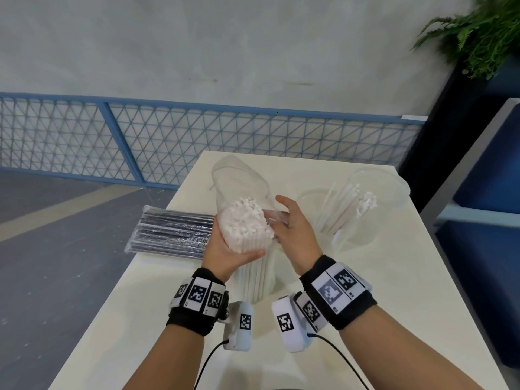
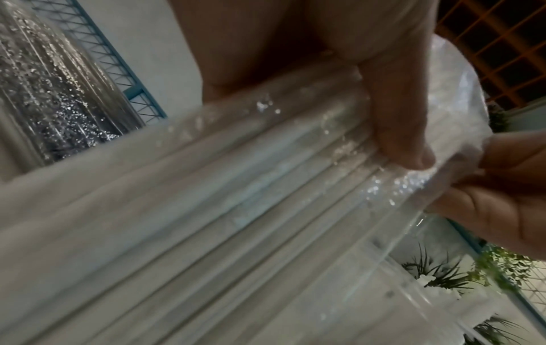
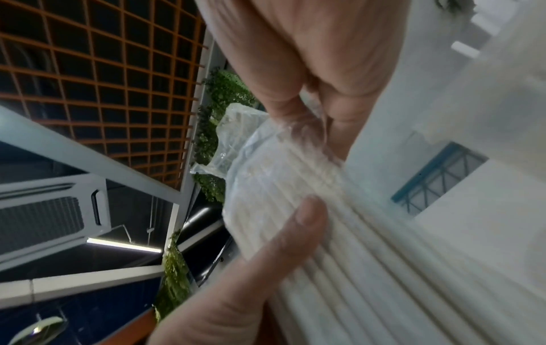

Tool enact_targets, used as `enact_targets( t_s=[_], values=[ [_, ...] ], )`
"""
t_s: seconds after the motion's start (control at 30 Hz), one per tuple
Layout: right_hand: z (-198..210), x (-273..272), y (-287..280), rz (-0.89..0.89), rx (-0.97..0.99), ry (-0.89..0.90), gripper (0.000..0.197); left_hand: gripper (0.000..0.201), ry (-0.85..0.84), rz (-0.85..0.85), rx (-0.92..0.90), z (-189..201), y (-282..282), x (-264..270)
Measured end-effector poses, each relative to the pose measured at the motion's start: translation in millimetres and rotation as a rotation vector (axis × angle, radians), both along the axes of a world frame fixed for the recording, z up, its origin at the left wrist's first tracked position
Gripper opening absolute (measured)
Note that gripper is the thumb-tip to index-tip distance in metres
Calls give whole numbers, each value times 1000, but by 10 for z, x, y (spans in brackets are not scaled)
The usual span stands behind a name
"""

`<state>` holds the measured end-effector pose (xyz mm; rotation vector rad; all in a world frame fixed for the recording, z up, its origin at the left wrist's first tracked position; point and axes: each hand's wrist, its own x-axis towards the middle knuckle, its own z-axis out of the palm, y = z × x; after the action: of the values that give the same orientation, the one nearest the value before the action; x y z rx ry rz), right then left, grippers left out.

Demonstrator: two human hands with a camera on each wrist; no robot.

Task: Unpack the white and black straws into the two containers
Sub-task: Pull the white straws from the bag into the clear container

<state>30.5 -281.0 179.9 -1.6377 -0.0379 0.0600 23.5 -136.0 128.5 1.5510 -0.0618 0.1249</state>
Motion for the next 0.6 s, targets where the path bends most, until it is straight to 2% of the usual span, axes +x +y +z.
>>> enact_targets(
  t_s=[0.07,0.13,0.2,0.23,0.3,0.47,0.6],
  values=[
    [-11,3,-13,-63,13,-63,48,90,18,49,34,-22,-22,3],
    [29,-35,-37,-193,-126,-286,47,84,22,91,61,-17,-40,9],
    [46,-84,-58,-221,-331,-538,35,87,22,97,50,-5,-40,16],
    [30,-99,-69,-182,-409,-599,25,91,26,108,46,-10,-31,17],
    [-10,-109,-97,-101,-472,-575,14,94,43,138,51,-15,-27,20],
    [15,-37,-175,-145,-485,-458,28,82,30,207,129,-32,-59,36],
    [78,20,-209,-38,-459,-334,18,77,16,192,135,-38,-63,56]
  ],
)
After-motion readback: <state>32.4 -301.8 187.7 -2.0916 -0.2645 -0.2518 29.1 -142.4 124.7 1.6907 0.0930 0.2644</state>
